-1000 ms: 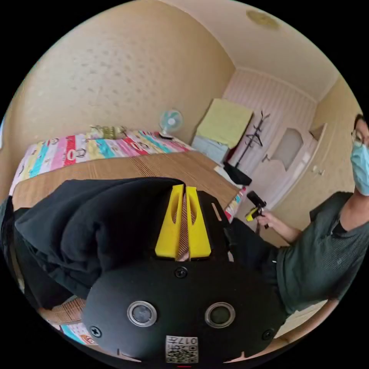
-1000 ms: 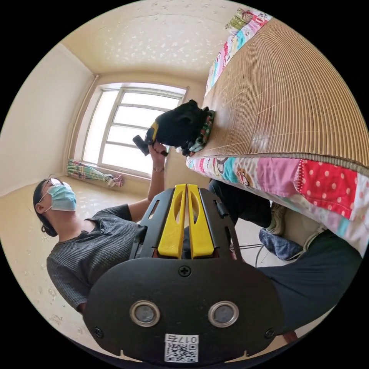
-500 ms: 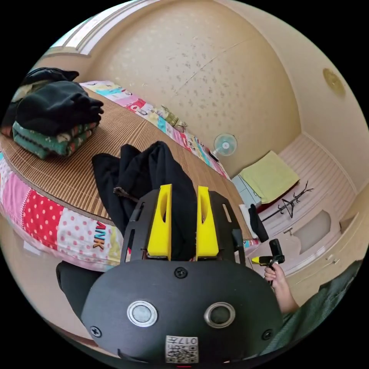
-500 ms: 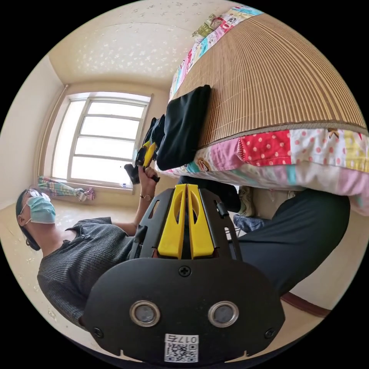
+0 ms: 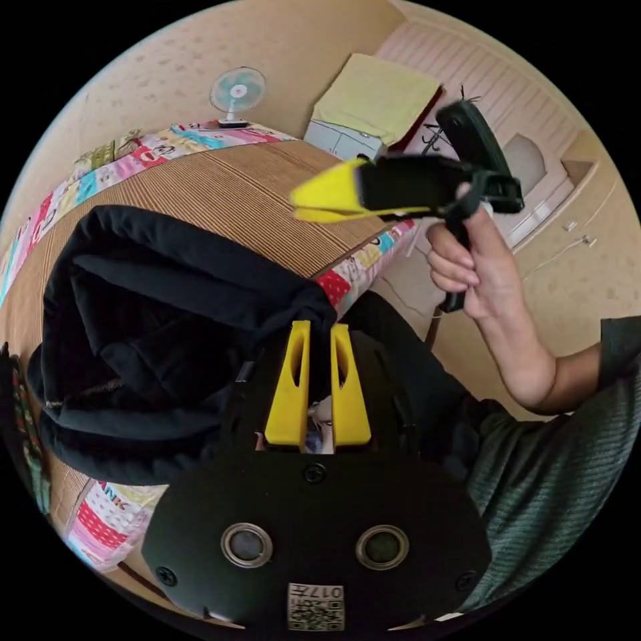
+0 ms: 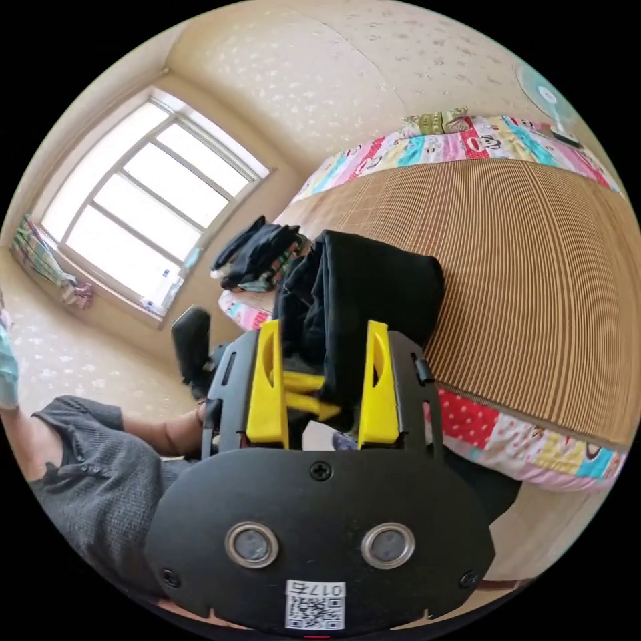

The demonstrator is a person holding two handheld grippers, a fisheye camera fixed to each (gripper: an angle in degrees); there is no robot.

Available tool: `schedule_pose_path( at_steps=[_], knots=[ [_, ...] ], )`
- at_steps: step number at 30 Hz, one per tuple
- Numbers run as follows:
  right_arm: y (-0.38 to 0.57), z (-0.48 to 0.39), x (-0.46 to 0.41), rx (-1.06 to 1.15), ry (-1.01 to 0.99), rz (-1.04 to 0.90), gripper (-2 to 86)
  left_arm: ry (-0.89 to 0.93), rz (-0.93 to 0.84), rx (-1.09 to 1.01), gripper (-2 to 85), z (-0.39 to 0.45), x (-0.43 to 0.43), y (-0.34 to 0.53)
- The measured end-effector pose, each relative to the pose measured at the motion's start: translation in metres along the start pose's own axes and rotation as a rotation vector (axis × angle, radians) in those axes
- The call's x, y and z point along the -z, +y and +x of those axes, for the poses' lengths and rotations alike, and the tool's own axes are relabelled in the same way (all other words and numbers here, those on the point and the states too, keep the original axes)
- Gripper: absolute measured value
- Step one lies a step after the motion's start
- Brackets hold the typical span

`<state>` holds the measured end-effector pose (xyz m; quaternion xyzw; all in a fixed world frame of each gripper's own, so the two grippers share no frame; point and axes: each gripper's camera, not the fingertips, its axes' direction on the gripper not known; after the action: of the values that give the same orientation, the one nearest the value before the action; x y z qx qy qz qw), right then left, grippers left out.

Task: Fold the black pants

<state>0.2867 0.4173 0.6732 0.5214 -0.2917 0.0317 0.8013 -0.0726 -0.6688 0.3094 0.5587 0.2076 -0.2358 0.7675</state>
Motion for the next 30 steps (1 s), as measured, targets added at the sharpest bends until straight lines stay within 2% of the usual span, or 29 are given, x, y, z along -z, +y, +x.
schedule_pose_path(
  at_steps=[4,6,7,9,11,14,16,18,21,22,25,28,30],
  knots=[
    [-0.024,0.006,-0.060,-0.032,0.120,-0.083,13.9,0.085,-0.092,-0.025,6.5,0.001,-0.020,0.015],
    [-0.028,0.022,-0.091,-0.088,0.146,-0.129,4.9,0.124,-0.086,0.015,7.9,-0.011,-0.013,0.024],
    [-0.028,0.026,-0.098,-0.109,0.135,-0.150,4.6,0.155,-0.063,0.067,8.5,-0.024,-0.003,0.030],
    [-0.022,0.038,-0.111,-0.178,0.013,-0.152,3.5,0.216,0.007,0.171,8.9,-0.051,0.016,0.041],
    [-0.014,0.039,-0.106,-0.182,-0.063,-0.089,3.0,0.307,0.149,0.328,11.0,-0.095,0.041,0.058],
    [0.000,0.036,-0.093,-0.186,-0.145,-0.019,2.6,0.314,0.284,0.517,14.3,-0.152,0.064,0.070],
    [0.010,0.035,-0.083,-0.187,-0.204,0.019,2.4,0.318,0.314,0.592,15.7,-0.181,0.066,0.064],
    [0.023,0.034,-0.070,-0.184,-0.286,0.068,2.3,0.345,0.272,0.619,15.7,-0.205,0.051,0.044],
    [0.037,0.036,-0.043,-0.188,-0.379,0.170,2.0,0.327,0.138,0.648,6.4,-0.233,0.011,0.003],
    [0.040,0.039,-0.032,-0.201,-0.375,0.206,1.9,0.385,0.134,0.638,3.5,-0.237,0.002,-0.009],
    [0.030,0.045,0.036,-0.192,-0.244,0.334,1.6,0.692,0.273,0.431,1.8,-0.212,0.024,-0.039],
    [-0.012,0.008,0.116,0.012,-0.209,0.466,1.4,0.695,0.477,0.224,0.9,-0.175,0.104,-0.047],
    [-0.050,-0.056,0.176,0.260,-0.138,0.563,1.4,0.673,0.658,0.135,0.5,-0.159,0.162,-0.032]
  ],
)
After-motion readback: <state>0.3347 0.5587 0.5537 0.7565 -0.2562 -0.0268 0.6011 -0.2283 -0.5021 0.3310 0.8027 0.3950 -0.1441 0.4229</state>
